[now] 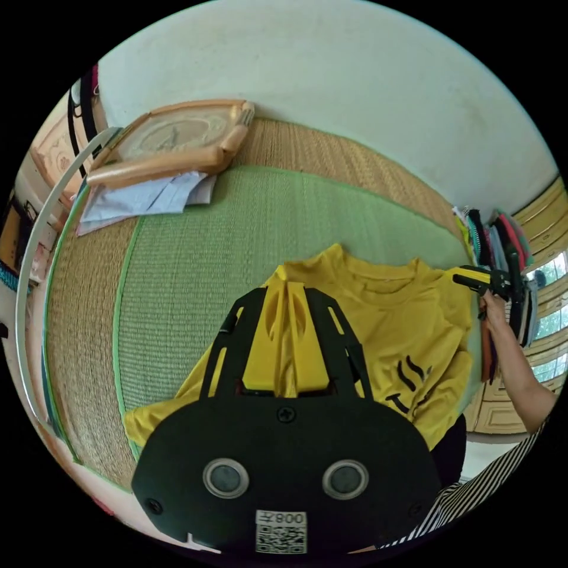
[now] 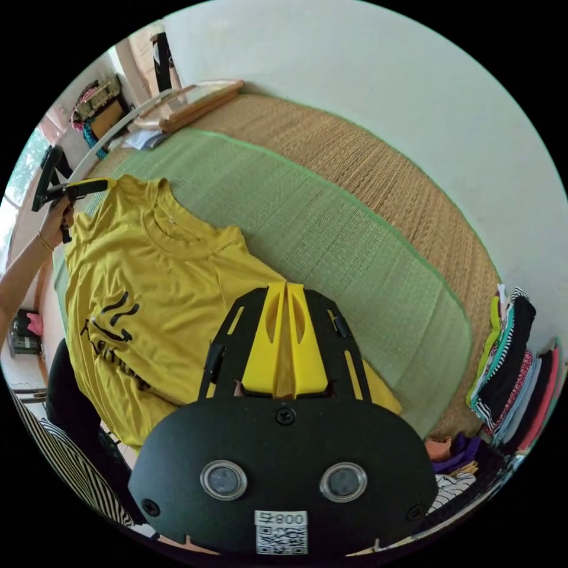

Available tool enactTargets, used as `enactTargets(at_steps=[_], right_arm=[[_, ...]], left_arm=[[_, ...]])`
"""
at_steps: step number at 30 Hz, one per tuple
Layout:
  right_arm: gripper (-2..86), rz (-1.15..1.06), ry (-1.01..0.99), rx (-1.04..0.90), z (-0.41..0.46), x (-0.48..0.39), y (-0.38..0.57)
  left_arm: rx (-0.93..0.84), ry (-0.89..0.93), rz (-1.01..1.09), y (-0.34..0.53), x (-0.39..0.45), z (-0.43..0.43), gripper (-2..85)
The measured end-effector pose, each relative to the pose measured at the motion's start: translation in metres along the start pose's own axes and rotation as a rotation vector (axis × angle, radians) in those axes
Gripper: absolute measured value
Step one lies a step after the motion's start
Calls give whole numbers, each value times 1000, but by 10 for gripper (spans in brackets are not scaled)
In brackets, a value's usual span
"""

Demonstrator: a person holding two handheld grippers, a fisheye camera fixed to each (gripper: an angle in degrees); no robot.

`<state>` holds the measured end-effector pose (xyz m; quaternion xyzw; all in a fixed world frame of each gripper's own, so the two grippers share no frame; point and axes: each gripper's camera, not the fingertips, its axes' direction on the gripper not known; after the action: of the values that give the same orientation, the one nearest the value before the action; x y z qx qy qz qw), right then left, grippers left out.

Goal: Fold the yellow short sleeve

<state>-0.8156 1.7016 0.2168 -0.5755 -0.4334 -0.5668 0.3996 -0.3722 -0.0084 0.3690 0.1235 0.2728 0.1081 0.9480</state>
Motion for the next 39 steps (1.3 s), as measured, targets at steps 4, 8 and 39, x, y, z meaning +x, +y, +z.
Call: enactTargets(at_steps=[4, 8, 39], right_arm=[[0, 24, 68, 158, -69, 14, -1], [1, 66, 93, 262, -106, 34, -8], [5, 550, -40, -108, 46, 167, 190]], left_arm=[[150, 39, 42, -11, 20, -39, 9], [259, 52, 61, -28, 37, -58, 13], [-67, -198, -218, 72, 56, 57, 9]])
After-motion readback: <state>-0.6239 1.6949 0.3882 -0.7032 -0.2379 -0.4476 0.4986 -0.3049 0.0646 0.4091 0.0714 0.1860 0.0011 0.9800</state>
